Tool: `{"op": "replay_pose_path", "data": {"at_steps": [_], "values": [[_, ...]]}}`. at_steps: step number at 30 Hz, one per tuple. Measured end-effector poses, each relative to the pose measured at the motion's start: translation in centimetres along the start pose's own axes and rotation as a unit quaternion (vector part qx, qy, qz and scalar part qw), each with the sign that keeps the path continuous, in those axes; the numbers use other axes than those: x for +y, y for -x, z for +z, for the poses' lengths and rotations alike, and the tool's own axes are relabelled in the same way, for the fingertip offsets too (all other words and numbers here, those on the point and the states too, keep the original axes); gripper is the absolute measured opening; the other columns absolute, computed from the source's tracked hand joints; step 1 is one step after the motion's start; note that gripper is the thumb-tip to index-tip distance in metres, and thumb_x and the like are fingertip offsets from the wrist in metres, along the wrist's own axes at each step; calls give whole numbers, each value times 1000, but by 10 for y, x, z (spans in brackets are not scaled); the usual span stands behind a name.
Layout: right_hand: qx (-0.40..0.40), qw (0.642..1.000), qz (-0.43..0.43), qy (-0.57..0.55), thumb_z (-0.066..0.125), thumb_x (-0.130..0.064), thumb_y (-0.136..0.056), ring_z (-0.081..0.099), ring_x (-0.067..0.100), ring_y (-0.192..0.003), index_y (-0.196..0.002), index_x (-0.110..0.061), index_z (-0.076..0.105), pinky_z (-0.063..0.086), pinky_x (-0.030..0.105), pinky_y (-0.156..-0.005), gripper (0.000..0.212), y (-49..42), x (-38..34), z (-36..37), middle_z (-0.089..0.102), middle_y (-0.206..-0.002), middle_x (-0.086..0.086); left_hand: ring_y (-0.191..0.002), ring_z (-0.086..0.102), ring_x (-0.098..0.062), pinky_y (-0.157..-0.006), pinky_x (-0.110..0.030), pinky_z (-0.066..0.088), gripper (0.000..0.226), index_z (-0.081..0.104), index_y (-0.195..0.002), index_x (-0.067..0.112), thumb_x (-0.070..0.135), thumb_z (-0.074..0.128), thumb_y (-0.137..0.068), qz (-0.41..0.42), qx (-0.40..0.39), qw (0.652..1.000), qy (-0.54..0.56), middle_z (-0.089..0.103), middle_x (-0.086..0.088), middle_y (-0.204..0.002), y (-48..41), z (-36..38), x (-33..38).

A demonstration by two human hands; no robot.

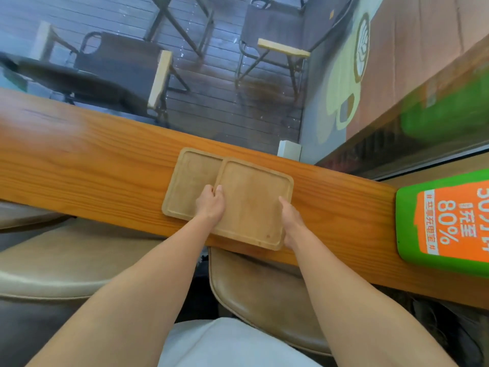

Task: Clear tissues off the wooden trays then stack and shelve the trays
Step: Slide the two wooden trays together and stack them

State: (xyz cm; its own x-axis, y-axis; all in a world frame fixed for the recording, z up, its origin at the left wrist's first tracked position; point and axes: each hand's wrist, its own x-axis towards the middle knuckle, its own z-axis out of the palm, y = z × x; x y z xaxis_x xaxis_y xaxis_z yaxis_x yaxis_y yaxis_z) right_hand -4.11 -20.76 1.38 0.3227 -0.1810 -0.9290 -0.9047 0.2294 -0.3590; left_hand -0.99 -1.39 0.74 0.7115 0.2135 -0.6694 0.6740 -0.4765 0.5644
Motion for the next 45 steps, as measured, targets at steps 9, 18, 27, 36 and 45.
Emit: {"op": "replay_pose_path", "data": {"at_steps": [9,18,27,36,45], "values": [[-14,998,-16,65,52,-53,-91,45,34,-136,-153,-17,31,35,54,-114,74,-1,-12,86,42,-154,9,-80,50,-27,-69,-36,38,35,47,-84,13,39,33,-103,-20,73,997,-19,57,-11,-94,-35,-65,-30],[10,998,-17,66,53,-48,-93,48,32,-133,-149,-16,39,39,50,-111,66,-7,-5,113,46,-152,8,-104,53,-31,-80,-38,40,42,59,-122,6,36,36,-104,2,92,996,-16,56,-18,-122,-52,-80,-51],[48,995,-25,80,52,-50,-92,43,33,-136,-149,-16,40,36,51,-113,69,-13,3,125,39,-156,7,-115,49,-28,-82,-33,35,42,51,-137,15,37,44,-102,14,115,993,0,50,-14,-132,-59,-82,-54],[71,992,-27,97,48,-51,-94,37,32,-141,-153,-17,33,32,52,-116,70,-6,7,135,30,-161,5,-119,51,-30,-97,-37,42,45,55,-138,8,33,51,-100,-28,149,988,0,46,-13,-136,-58,-84,-51],[102,989,-23,105,47,-52,-94,37,33,-140,-154,-16,31,34,50,-114,72,-2,9,141,25,-161,5,-118,52,-28,-98,-40,44,35,66,-125,11,30,53,-99,-15,133,989,-57,58,-12,-129,-60,-91,-59]]}}
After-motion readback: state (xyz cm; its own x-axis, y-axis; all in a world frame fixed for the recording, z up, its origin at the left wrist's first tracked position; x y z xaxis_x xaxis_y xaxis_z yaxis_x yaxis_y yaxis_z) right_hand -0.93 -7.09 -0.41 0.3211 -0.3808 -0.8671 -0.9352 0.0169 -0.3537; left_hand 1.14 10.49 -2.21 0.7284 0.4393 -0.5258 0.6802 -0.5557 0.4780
